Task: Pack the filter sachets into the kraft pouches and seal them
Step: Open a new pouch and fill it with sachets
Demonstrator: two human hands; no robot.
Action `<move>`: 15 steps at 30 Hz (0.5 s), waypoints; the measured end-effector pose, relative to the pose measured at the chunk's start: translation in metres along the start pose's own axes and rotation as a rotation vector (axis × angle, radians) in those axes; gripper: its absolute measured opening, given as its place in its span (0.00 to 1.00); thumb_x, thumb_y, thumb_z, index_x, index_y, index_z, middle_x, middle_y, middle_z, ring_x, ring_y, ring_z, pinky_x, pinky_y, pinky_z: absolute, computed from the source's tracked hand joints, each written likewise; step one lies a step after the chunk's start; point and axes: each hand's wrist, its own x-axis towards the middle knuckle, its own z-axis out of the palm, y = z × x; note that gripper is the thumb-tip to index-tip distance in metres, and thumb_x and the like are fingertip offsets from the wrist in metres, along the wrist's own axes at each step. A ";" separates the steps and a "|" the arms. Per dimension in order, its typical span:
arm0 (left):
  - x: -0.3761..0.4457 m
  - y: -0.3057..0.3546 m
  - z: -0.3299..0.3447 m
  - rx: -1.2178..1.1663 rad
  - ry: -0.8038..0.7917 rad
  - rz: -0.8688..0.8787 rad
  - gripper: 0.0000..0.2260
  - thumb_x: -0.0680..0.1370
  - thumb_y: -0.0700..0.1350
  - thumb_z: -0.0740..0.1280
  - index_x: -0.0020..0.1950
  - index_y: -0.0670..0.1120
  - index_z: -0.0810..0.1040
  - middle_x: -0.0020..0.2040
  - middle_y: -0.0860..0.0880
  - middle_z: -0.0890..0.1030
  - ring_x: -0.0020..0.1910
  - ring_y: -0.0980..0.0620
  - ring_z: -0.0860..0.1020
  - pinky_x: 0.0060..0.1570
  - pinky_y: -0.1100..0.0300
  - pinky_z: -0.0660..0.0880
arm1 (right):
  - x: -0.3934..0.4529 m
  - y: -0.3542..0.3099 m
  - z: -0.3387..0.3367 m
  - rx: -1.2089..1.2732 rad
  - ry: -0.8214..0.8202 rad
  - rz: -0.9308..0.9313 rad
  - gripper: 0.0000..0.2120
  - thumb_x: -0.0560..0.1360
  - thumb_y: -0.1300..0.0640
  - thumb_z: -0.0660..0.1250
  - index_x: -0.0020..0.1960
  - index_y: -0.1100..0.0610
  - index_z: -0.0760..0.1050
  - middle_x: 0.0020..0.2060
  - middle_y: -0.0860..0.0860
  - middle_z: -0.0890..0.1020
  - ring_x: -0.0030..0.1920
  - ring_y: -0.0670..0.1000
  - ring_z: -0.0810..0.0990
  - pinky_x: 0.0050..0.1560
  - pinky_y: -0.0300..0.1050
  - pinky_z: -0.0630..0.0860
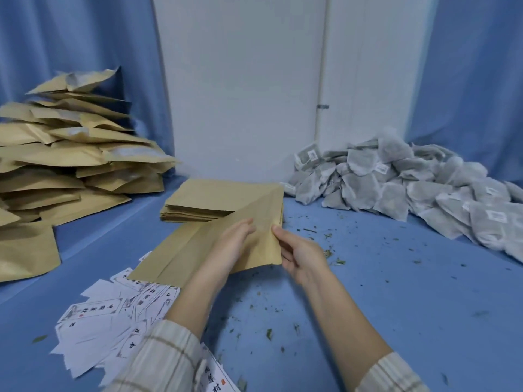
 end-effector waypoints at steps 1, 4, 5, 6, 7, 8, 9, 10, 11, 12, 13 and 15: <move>0.004 0.004 0.009 0.024 0.070 -0.005 0.16 0.77 0.51 0.64 0.65 0.54 0.74 0.67 0.55 0.73 0.62 0.58 0.70 0.60 0.62 0.62 | 0.001 0.001 0.002 0.019 -0.020 -0.003 0.07 0.69 0.65 0.72 0.47 0.66 0.80 0.42 0.58 0.85 0.41 0.51 0.85 0.40 0.42 0.82; 0.014 0.005 0.030 0.198 0.211 -0.041 0.23 0.74 0.58 0.66 0.67 0.52 0.74 0.65 0.52 0.76 0.64 0.52 0.73 0.64 0.55 0.66 | 0.001 0.005 0.006 -0.006 -0.053 -0.044 0.02 0.71 0.67 0.69 0.41 0.65 0.81 0.39 0.59 0.85 0.37 0.51 0.84 0.38 0.41 0.81; 0.013 0.005 0.036 0.269 0.258 -0.046 0.24 0.73 0.60 0.67 0.67 0.52 0.74 0.65 0.51 0.77 0.64 0.50 0.73 0.64 0.54 0.67 | 0.001 0.007 0.007 -0.029 -0.053 -0.061 0.06 0.71 0.69 0.68 0.38 0.64 0.82 0.37 0.58 0.84 0.36 0.50 0.84 0.37 0.40 0.81; 0.013 0.005 0.040 0.309 0.311 -0.044 0.24 0.73 0.60 0.67 0.66 0.52 0.74 0.63 0.50 0.78 0.63 0.48 0.74 0.62 0.54 0.69 | 0.001 0.008 0.008 -0.049 -0.059 -0.075 0.09 0.72 0.69 0.66 0.36 0.63 0.82 0.36 0.58 0.84 0.35 0.49 0.84 0.35 0.39 0.80; 0.013 0.004 0.042 0.311 0.365 -0.032 0.23 0.73 0.60 0.68 0.65 0.52 0.75 0.62 0.49 0.79 0.61 0.48 0.75 0.59 0.55 0.71 | 0.001 0.010 0.009 -0.069 -0.070 -0.086 0.11 0.72 0.70 0.65 0.35 0.62 0.83 0.35 0.57 0.84 0.34 0.48 0.83 0.34 0.38 0.79; 0.013 0.003 0.043 0.288 0.415 -0.017 0.22 0.73 0.60 0.68 0.64 0.52 0.76 0.60 0.50 0.80 0.59 0.48 0.76 0.57 0.56 0.72 | 0.000 0.011 0.010 -0.086 -0.087 -0.092 0.11 0.72 0.69 0.65 0.35 0.61 0.83 0.35 0.56 0.84 0.35 0.48 0.83 0.34 0.37 0.79; 0.012 0.002 0.043 0.252 0.453 -0.002 0.21 0.73 0.59 0.68 0.62 0.52 0.77 0.58 0.50 0.81 0.58 0.49 0.77 0.56 0.56 0.72 | 0.000 0.013 0.010 -0.094 -0.104 -0.093 0.10 0.72 0.68 0.66 0.37 0.61 0.83 0.36 0.57 0.84 0.36 0.48 0.83 0.36 0.38 0.79; 0.012 0.001 0.042 0.216 0.483 0.010 0.20 0.73 0.59 0.68 0.61 0.52 0.78 0.56 0.51 0.81 0.57 0.49 0.77 0.55 0.57 0.73 | 0.000 0.014 0.012 -0.092 -0.117 -0.088 0.08 0.72 0.67 0.66 0.40 0.61 0.83 0.39 0.57 0.85 0.38 0.48 0.83 0.39 0.39 0.80; 0.012 0.000 0.042 0.182 0.503 0.013 0.18 0.73 0.59 0.68 0.59 0.51 0.79 0.54 0.51 0.82 0.56 0.50 0.78 0.55 0.57 0.73 | 0.001 0.016 0.013 -0.085 -0.131 -0.084 0.07 0.73 0.66 0.66 0.42 0.61 0.83 0.41 0.57 0.85 0.40 0.48 0.83 0.42 0.39 0.80; 0.013 -0.001 0.041 0.151 0.514 0.013 0.16 0.74 0.58 0.67 0.57 0.51 0.80 0.52 0.52 0.82 0.54 0.50 0.78 0.54 0.58 0.73 | 0.001 0.018 0.014 -0.073 -0.149 -0.076 0.07 0.74 0.65 0.66 0.44 0.60 0.83 0.43 0.56 0.85 0.42 0.48 0.83 0.44 0.38 0.79; 0.013 -0.002 0.041 0.126 0.525 0.018 0.14 0.75 0.58 0.66 0.54 0.51 0.81 0.49 0.52 0.83 0.52 0.50 0.78 0.53 0.57 0.73 | 0.001 0.020 0.016 -0.055 -0.171 -0.061 0.07 0.74 0.64 0.66 0.45 0.60 0.83 0.44 0.55 0.85 0.43 0.47 0.83 0.43 0.37 0.79; 0.013 -0.002 0.042 0.092 0.568 0.038 0.12 0.77 0.55 0.63 0.41 0.50 0.81 0.39 0.52 0.81 0.44 0.48 0.78 0.46 0.55 0.74 | -0.001 0.025 0.019 0.008 -0.194 -0.019 0.07 0.76 0.61 0.65 0.47 0.59 0.82 0.44 0.54 0.85 0.43 0.47 0.83 0.40 0.37 0.79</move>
